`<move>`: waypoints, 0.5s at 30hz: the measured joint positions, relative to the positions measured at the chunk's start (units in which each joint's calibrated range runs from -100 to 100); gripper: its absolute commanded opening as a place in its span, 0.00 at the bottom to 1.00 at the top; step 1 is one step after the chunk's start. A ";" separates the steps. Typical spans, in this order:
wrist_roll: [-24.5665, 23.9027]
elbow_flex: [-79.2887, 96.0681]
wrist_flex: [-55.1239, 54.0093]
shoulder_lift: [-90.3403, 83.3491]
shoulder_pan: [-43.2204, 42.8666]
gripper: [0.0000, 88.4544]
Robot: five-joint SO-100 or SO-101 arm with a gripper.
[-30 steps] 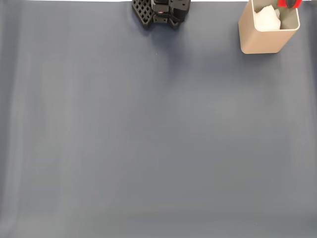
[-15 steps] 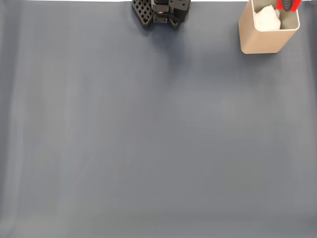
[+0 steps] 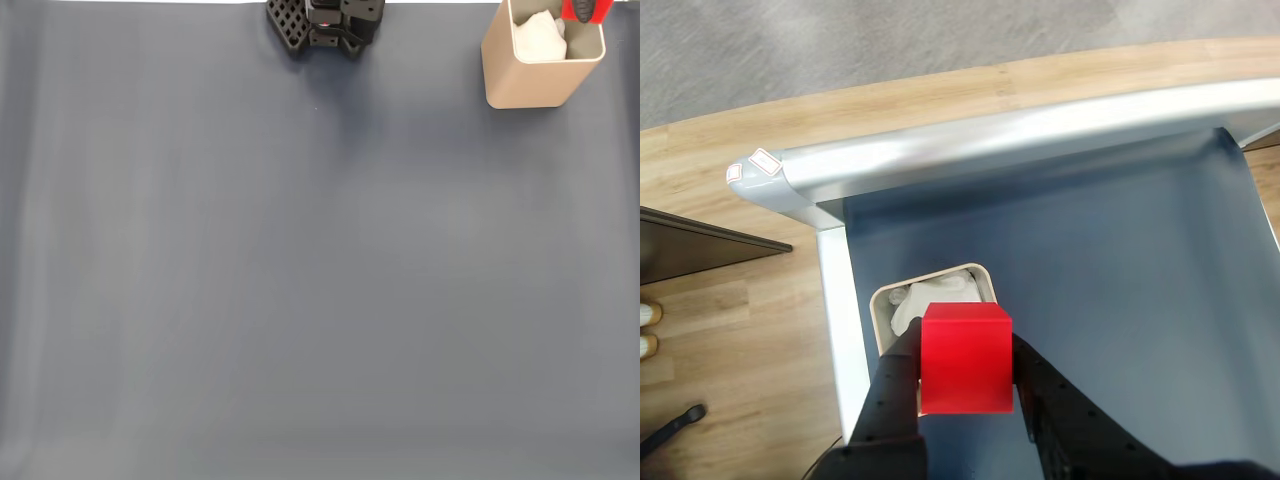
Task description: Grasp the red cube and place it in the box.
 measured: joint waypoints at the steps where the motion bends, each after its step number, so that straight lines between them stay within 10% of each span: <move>1: -0.20 0.00 0.00 0.00 0.00 0.28; 15: 0.10 0.09 0.00 0.00 -0.38 0.39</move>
